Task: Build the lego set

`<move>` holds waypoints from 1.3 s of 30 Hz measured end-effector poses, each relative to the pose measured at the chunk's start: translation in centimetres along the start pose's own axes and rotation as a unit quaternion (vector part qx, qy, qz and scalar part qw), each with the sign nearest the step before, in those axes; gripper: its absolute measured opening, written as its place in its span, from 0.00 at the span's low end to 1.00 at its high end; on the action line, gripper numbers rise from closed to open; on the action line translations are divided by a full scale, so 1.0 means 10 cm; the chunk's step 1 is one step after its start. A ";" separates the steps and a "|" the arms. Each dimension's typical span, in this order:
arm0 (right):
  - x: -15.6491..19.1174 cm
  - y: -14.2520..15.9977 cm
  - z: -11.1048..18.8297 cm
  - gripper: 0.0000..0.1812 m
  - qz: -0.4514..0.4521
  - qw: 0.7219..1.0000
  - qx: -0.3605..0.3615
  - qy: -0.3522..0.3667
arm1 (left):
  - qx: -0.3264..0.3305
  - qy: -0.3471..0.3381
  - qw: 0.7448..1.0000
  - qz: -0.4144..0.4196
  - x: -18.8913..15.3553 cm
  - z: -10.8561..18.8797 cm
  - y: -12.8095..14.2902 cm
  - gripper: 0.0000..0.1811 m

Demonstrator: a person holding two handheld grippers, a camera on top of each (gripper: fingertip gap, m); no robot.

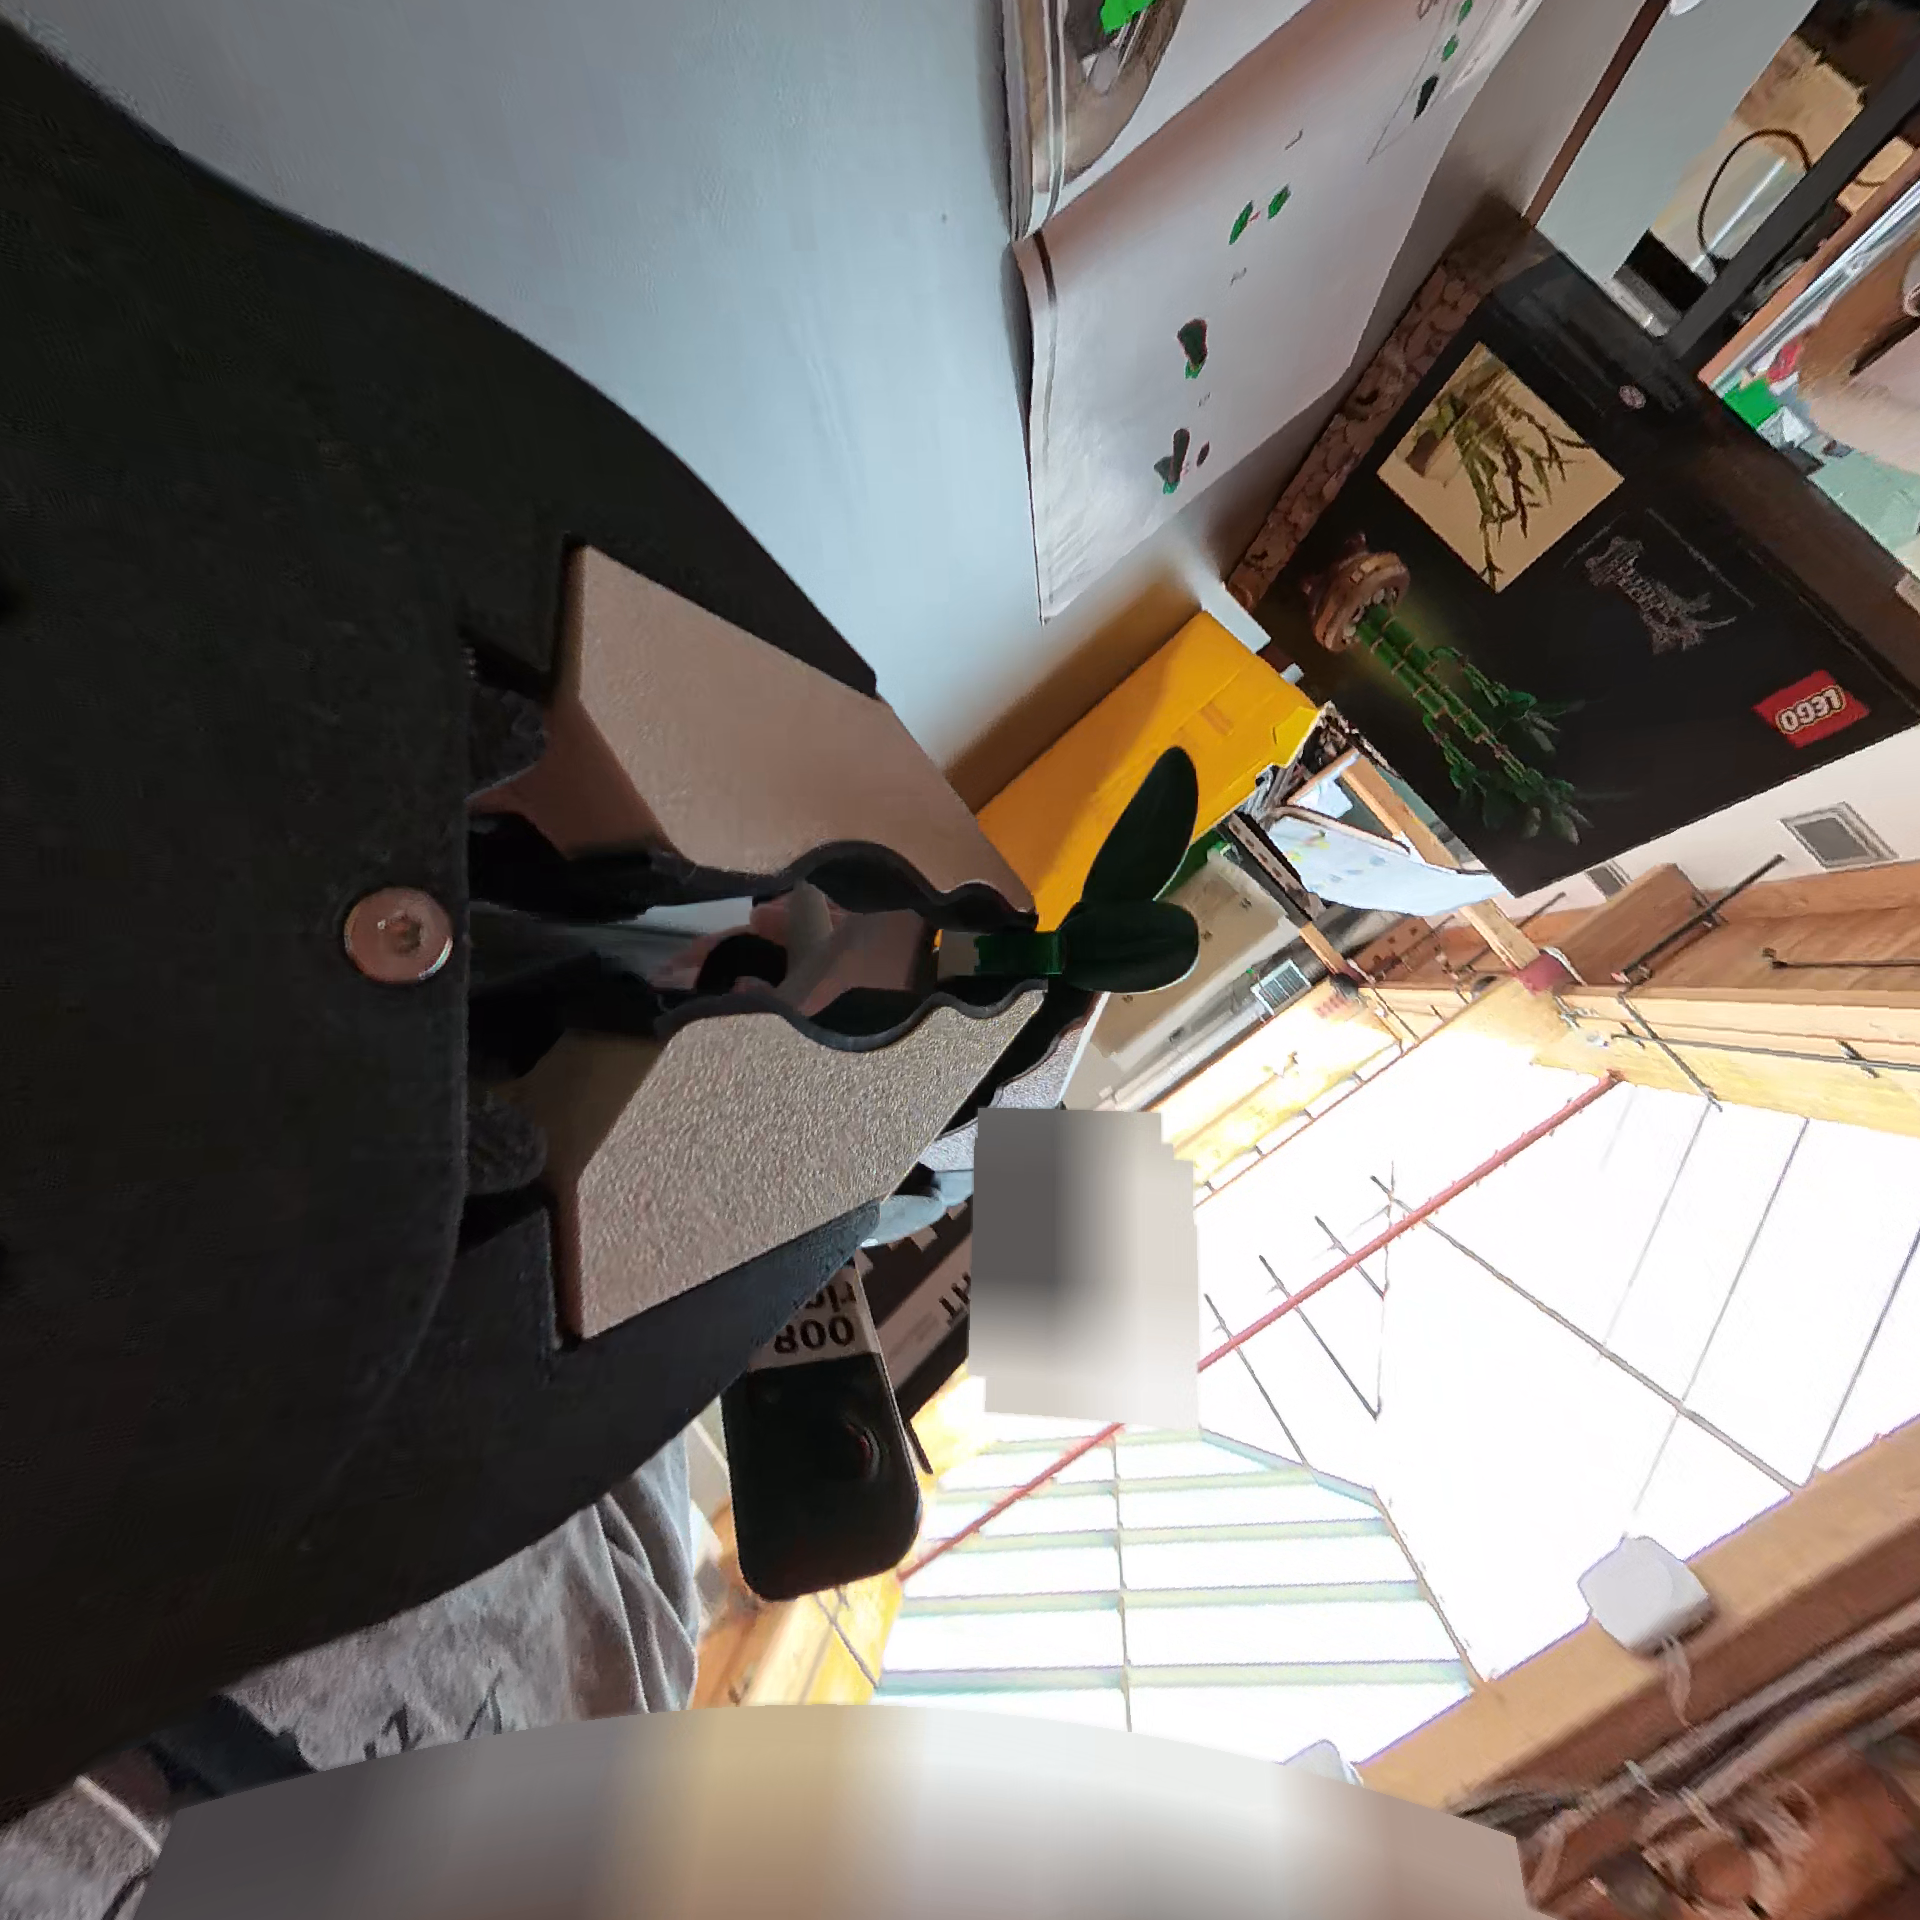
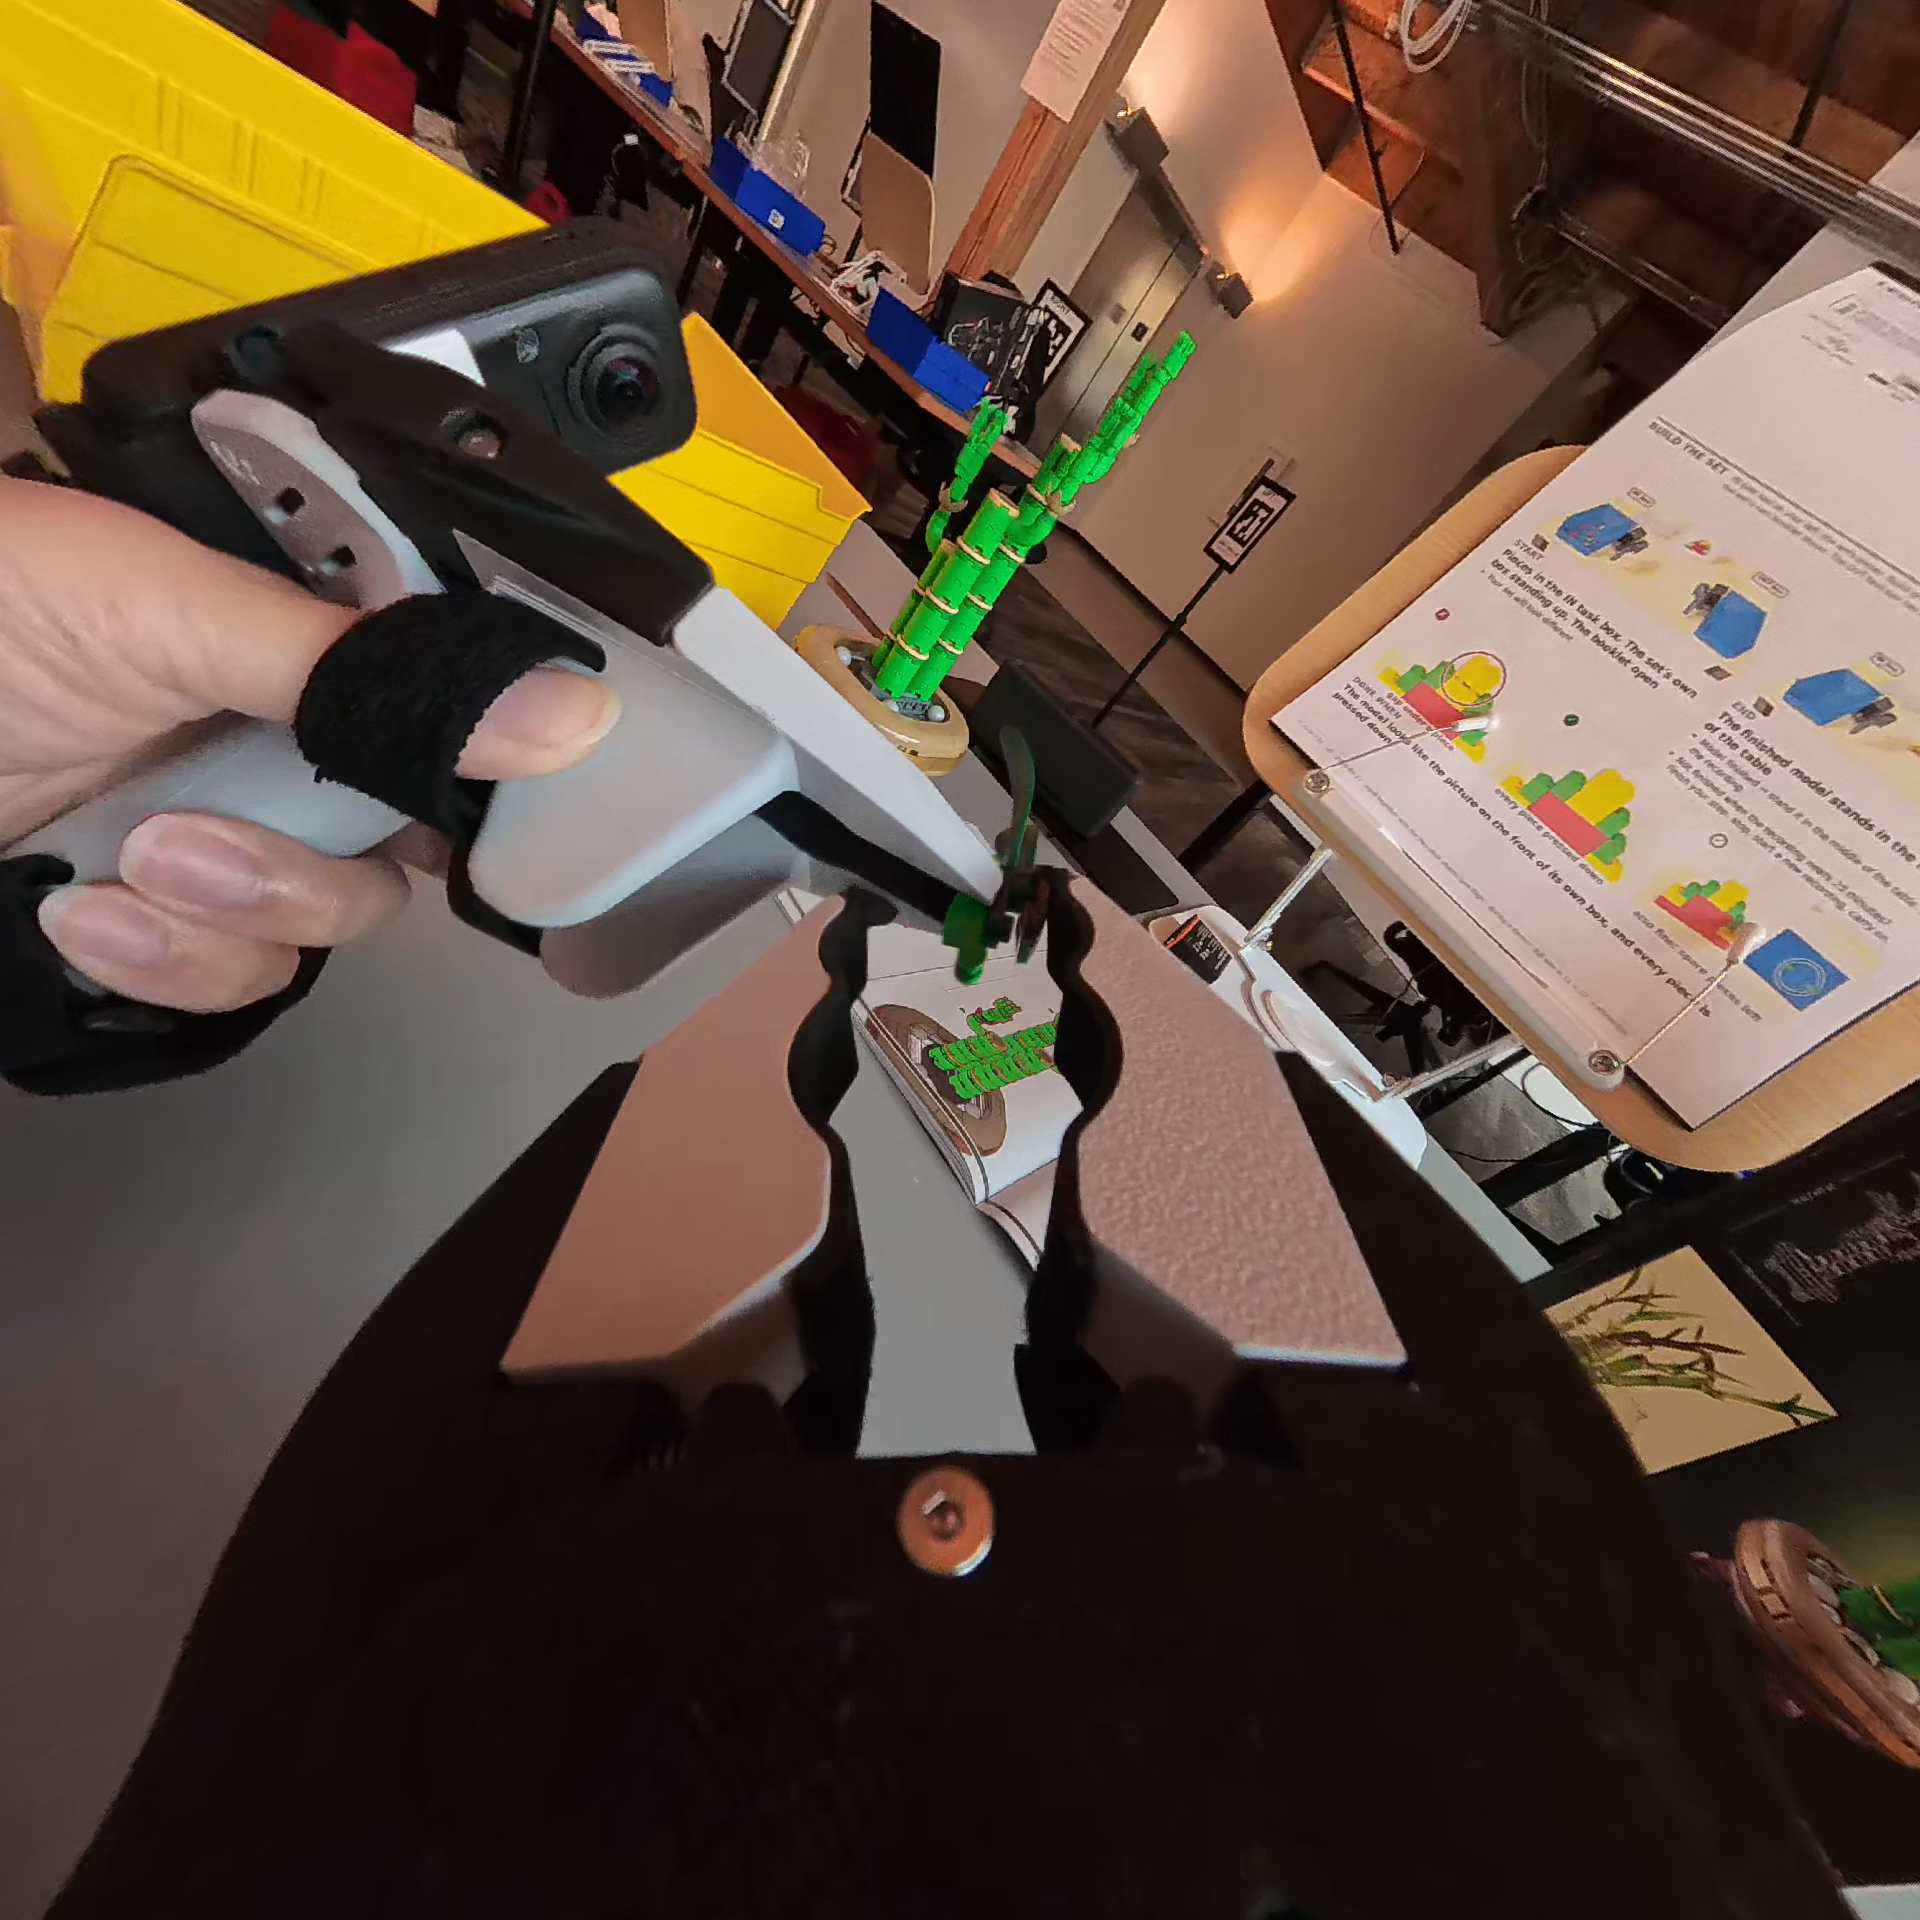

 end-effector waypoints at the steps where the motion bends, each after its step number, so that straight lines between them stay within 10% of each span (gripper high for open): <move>1: 0.01 0.00 -0.01 0.19 0.004 1.000 0.001 0.002 | -0.004 0.006 1.000 0.011 0.01 0.01 0.00 0.03; 39: -0.05 -0.09 0.04 0.11 0.055 0.998 -0.024 0.034 | -0.063 0.088 0.990 0.095 0.01 0.05 -0.06 0.03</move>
Point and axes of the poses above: each gripper's, where its closed fingertips meet, z back along the fingers, y out of its underside, x = y × z across the jaws, the point moved 5 cm from there along z, back along the fingers, and after that the axes turned 7 degrees about y, right-handed, at the moved point
